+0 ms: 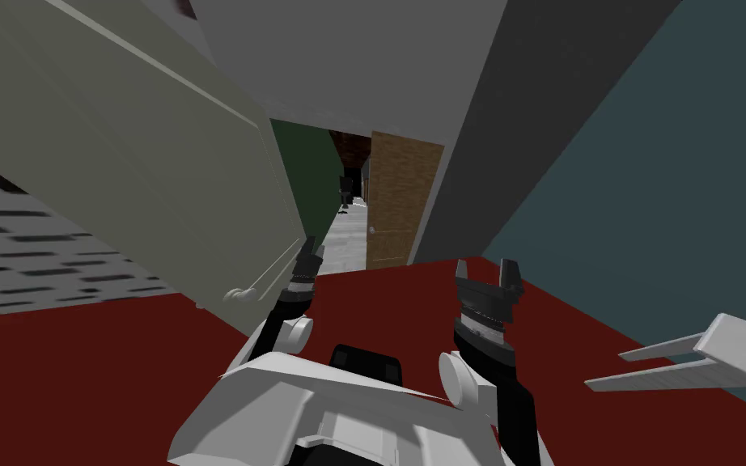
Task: Pull the door open
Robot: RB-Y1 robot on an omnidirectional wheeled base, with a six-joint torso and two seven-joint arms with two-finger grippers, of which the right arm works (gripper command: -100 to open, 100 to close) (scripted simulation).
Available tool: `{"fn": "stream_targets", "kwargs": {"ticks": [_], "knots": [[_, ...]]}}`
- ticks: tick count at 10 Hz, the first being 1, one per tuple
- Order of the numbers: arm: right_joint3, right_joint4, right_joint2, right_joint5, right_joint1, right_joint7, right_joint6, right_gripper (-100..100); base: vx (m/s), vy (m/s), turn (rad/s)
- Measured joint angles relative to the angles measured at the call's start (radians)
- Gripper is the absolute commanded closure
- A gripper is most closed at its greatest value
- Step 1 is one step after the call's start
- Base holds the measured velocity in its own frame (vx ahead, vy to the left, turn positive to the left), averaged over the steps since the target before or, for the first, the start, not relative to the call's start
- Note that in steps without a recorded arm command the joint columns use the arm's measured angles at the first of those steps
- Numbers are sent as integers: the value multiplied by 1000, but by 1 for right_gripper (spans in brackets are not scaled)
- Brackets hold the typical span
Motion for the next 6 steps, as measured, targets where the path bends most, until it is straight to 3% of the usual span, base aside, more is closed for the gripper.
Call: {"fn": "stream_targets", "kwargs": {"ticks": [4, 6], "knots": [[-39, 76, -28, 38, -21, 62, -15, -100, 118, 28, 86], [-61, 124, -36, 57, -46, 92, -20, -100, 112, 28, 122]]}}
